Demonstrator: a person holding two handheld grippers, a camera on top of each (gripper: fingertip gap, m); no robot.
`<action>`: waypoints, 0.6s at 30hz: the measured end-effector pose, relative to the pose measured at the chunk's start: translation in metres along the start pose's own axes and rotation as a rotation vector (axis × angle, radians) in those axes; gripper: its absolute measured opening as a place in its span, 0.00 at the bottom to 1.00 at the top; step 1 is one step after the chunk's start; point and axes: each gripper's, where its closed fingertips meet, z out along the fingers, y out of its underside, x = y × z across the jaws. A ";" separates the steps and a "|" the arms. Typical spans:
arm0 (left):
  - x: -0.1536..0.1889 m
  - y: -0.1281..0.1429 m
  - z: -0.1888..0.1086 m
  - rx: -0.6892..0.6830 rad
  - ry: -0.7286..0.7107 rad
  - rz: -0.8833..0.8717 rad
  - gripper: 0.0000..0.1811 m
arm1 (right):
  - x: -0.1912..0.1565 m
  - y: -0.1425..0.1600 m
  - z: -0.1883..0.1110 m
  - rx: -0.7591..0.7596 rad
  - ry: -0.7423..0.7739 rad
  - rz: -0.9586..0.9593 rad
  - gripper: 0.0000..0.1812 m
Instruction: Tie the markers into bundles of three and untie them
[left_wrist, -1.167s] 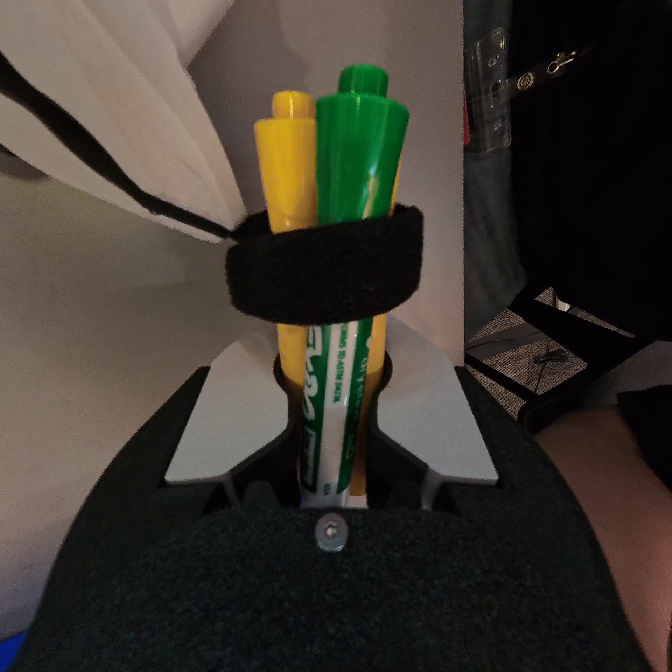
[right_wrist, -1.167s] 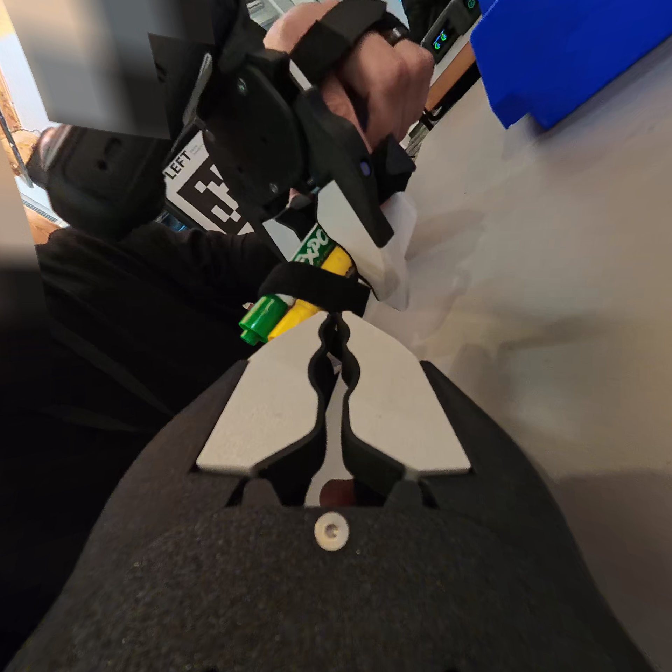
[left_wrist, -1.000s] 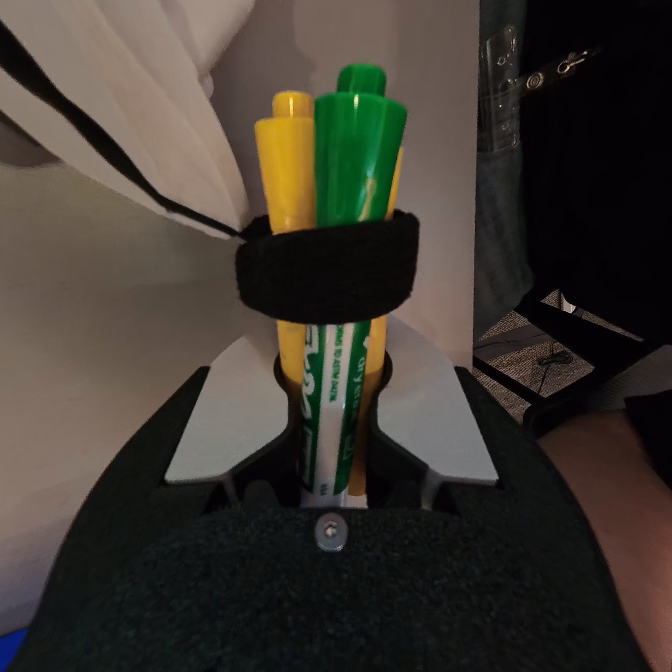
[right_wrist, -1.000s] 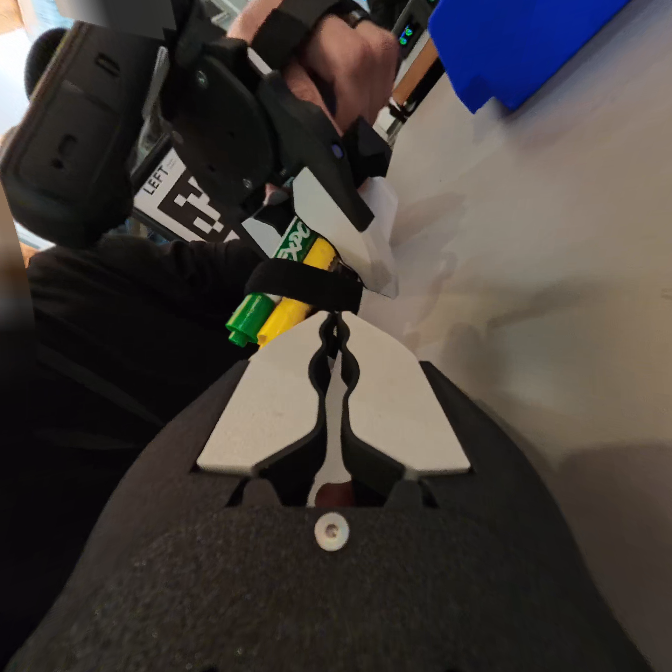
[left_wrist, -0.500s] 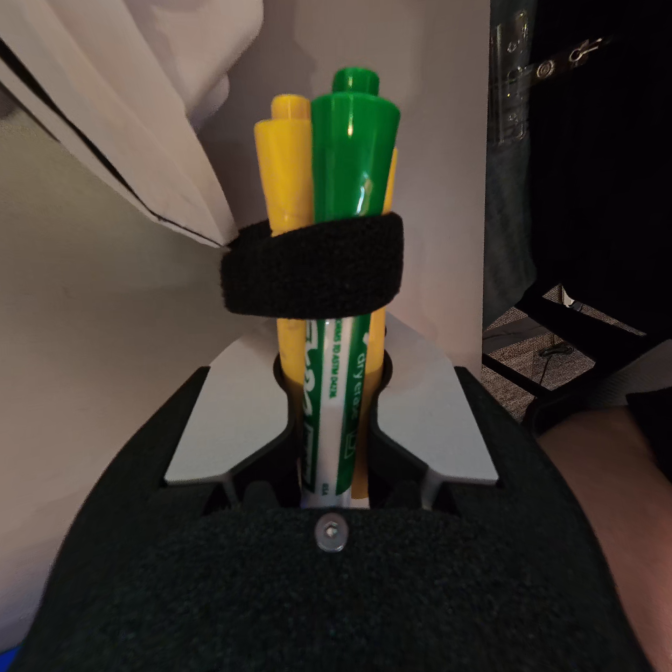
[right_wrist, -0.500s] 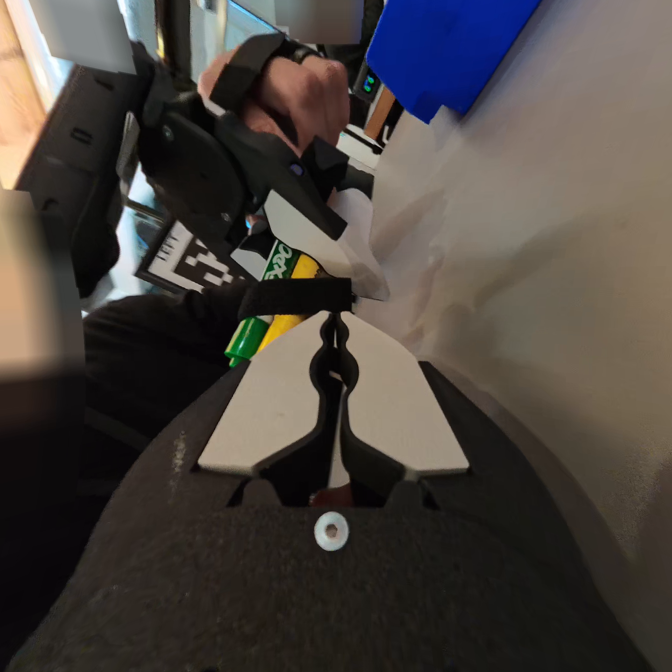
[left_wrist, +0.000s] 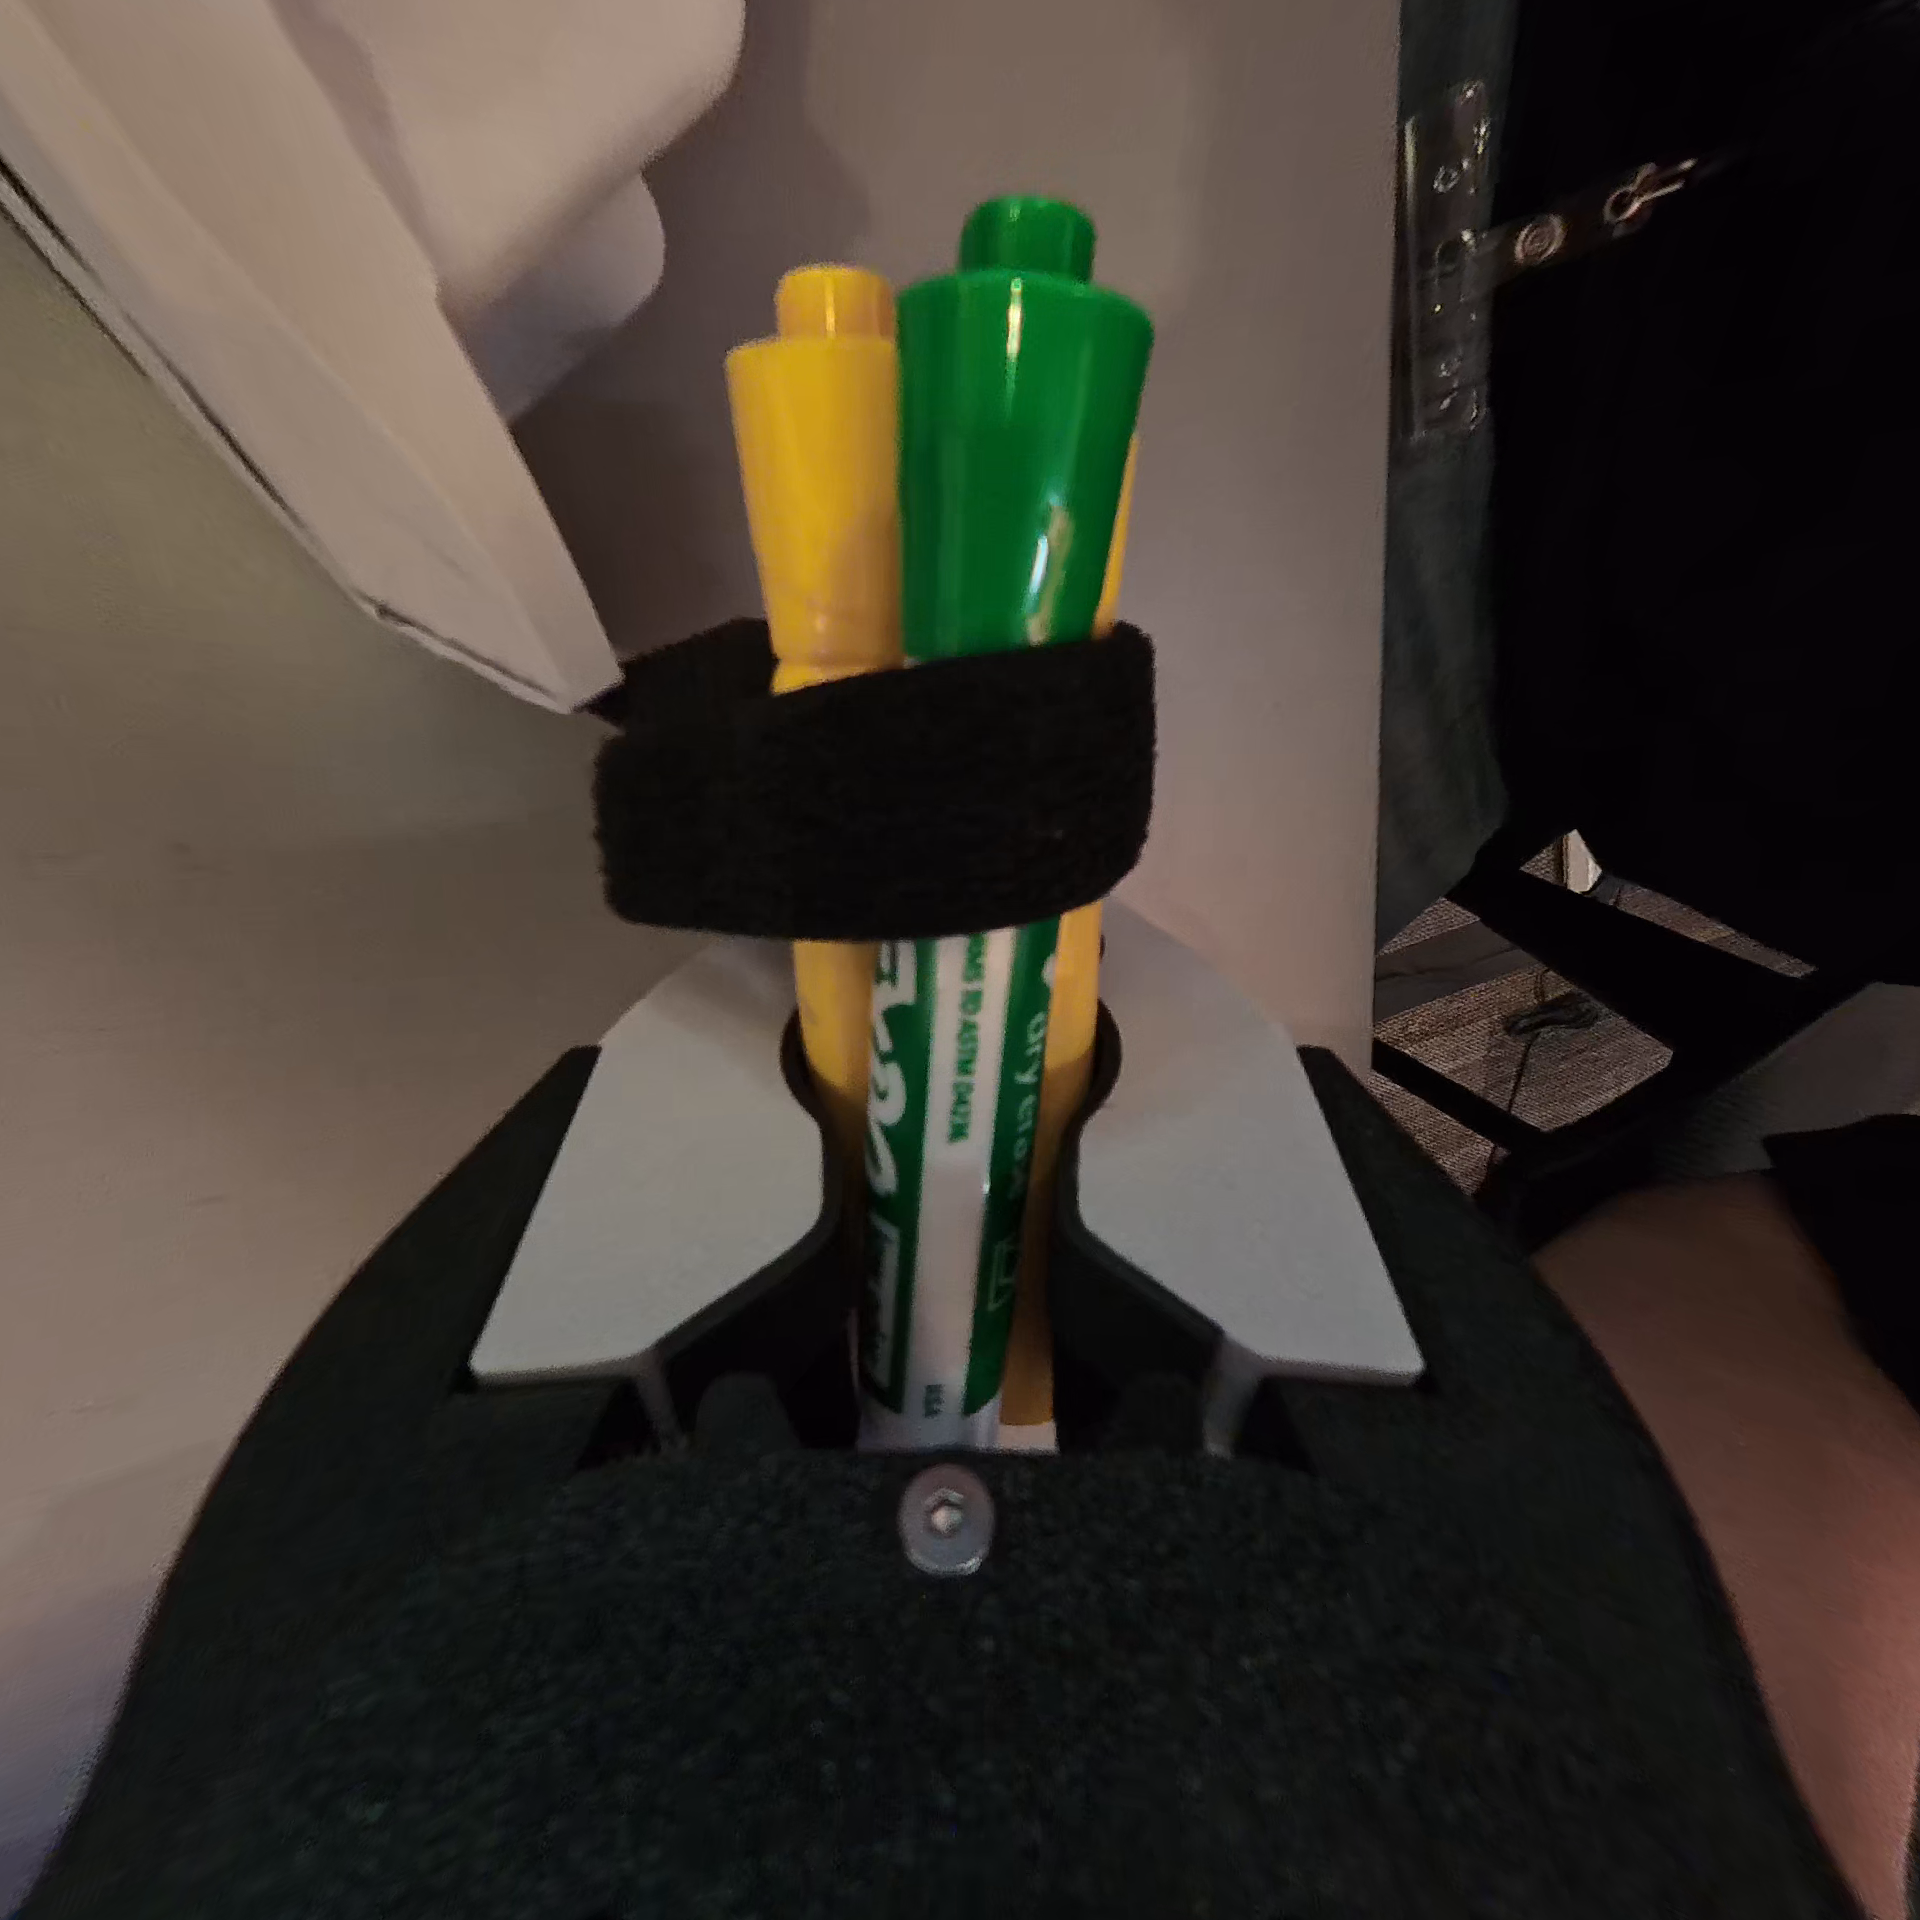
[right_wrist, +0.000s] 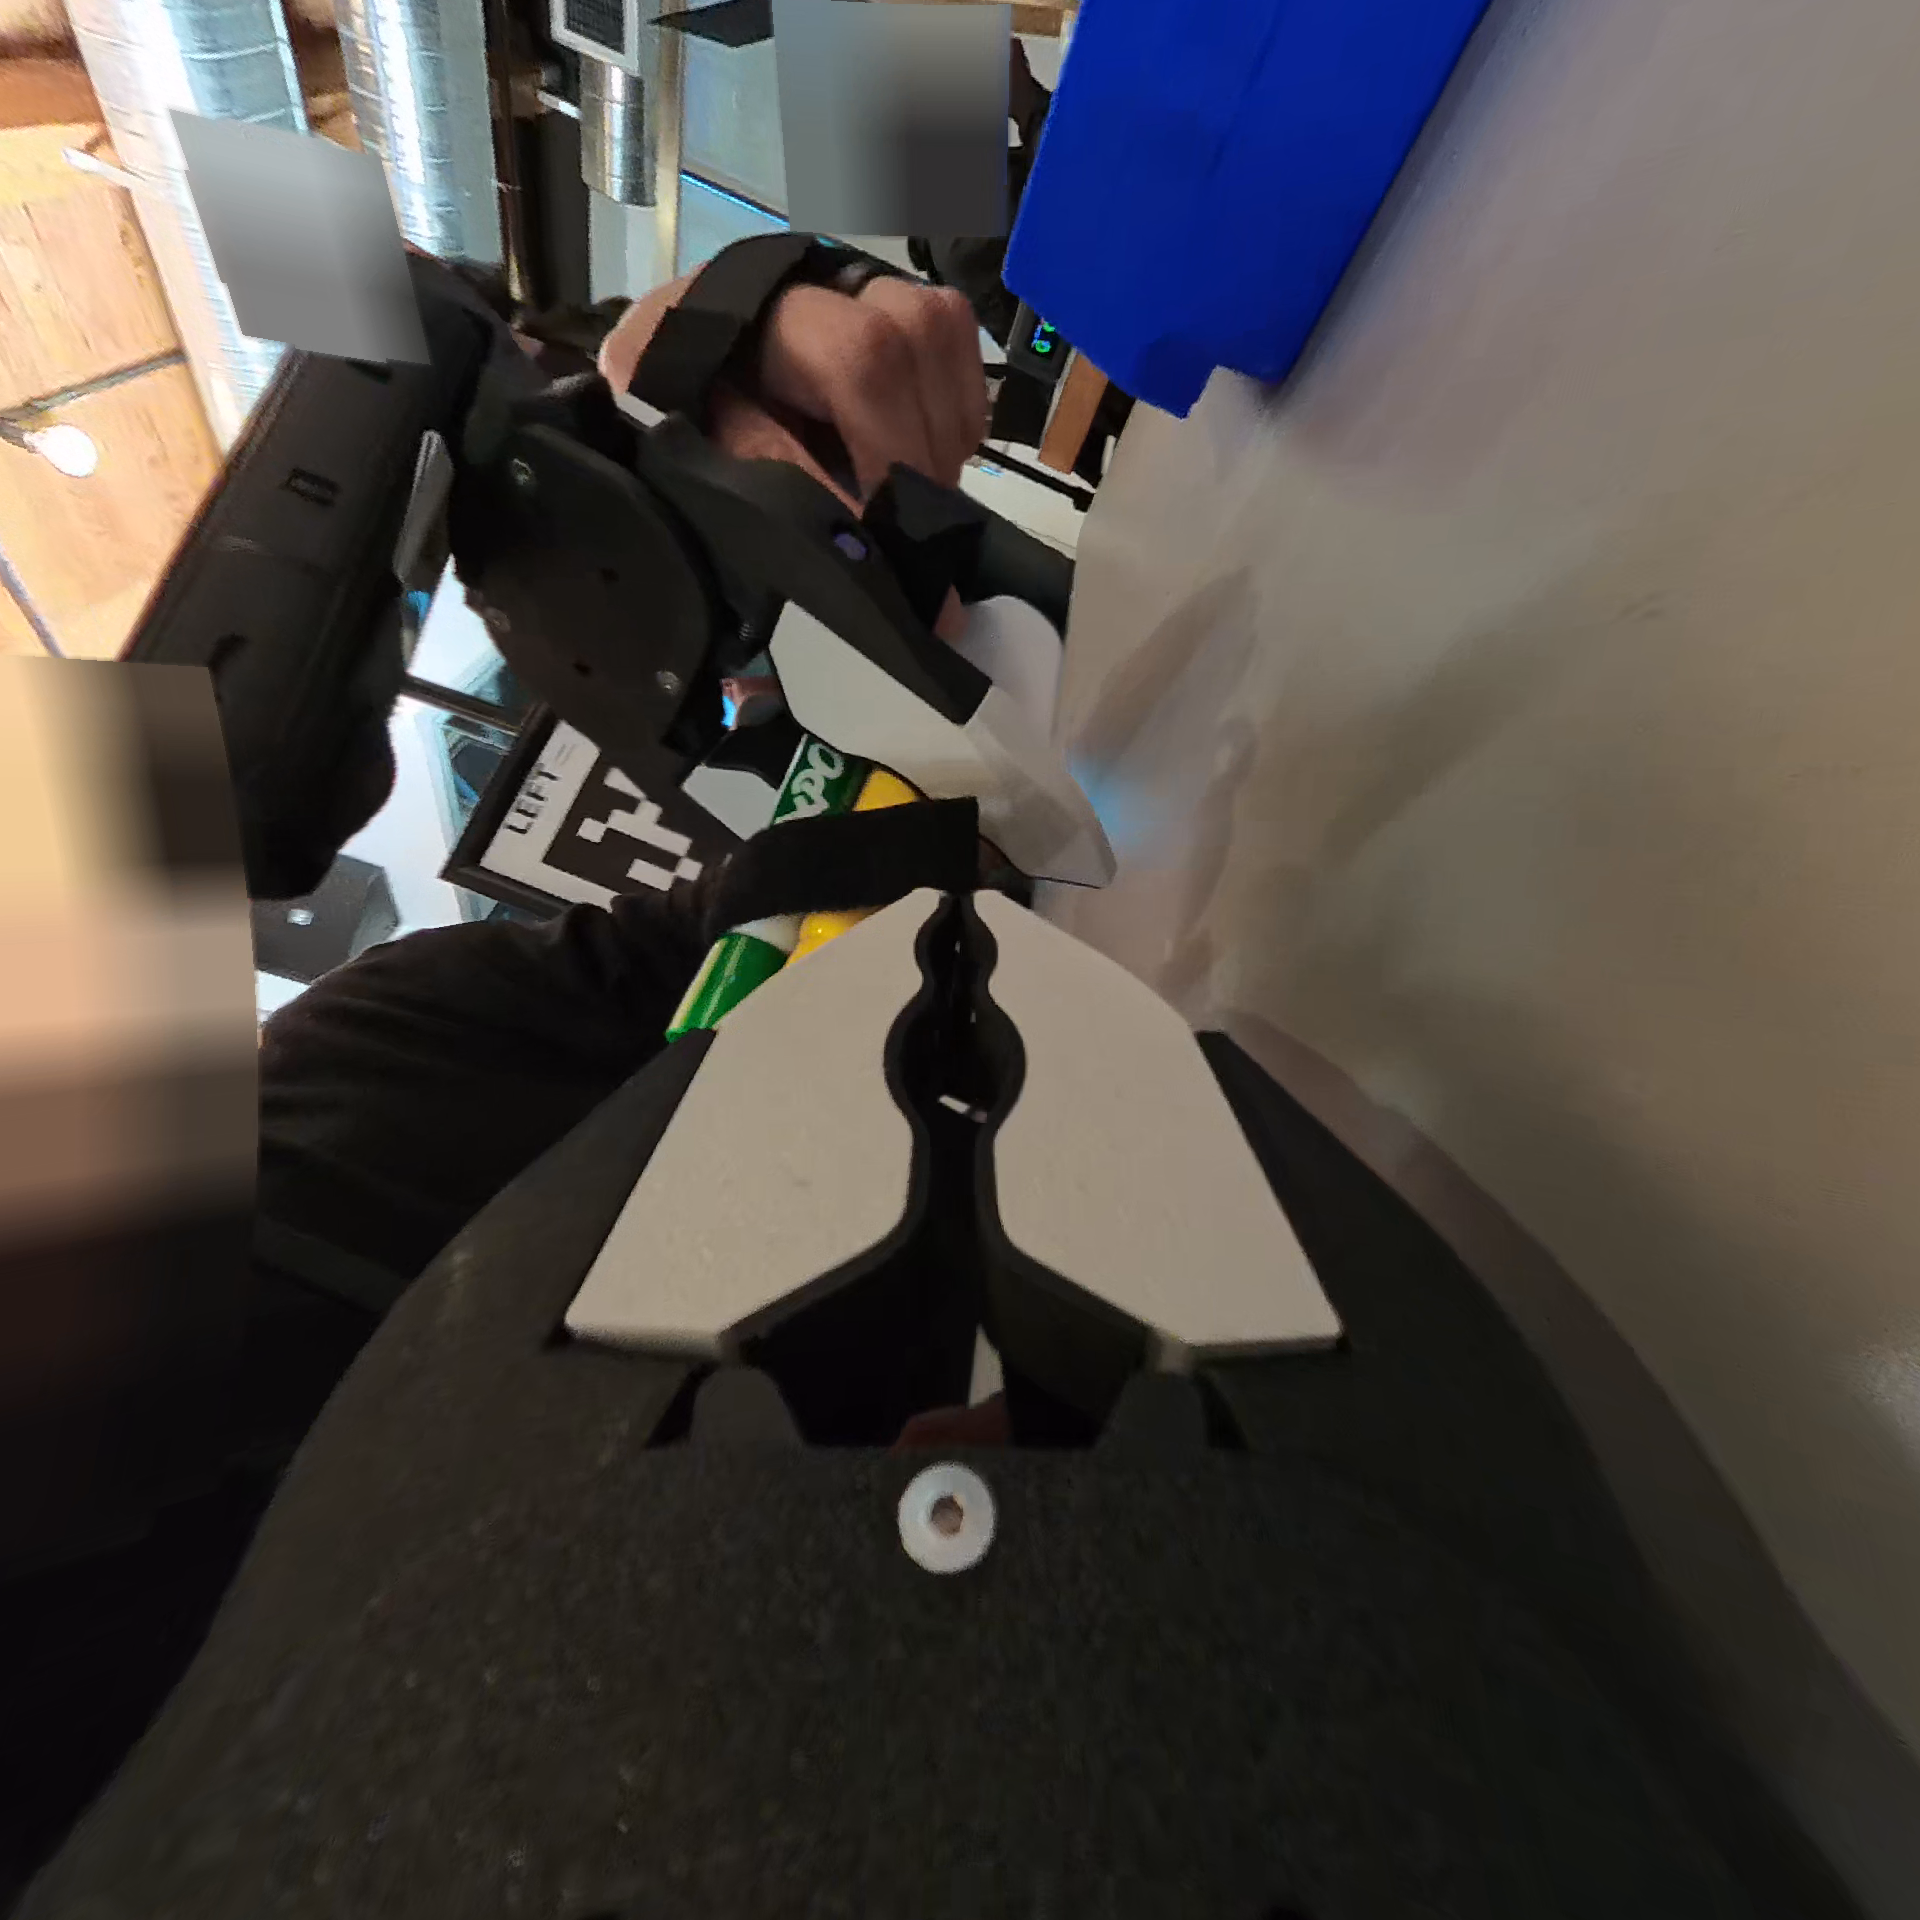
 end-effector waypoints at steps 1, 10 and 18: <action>-0.001 0.002 0.001 -0.009 -0.003 -0.003 0.23 | 0.003 0.001 0.001 -0.007 0.025 -0.004 0.00; -0.010 0.001 0.001 -0.023 -0.056 0.005 0.23 | 0.016 0.008 0.005 -0.054 0.125 -0.004 0.00; -0.006 0.005 0.004 -0.036 -0.022 -0.018 0.23 | 0.007 -0.002 0.002 -0.007 0.093 -0.046 0.00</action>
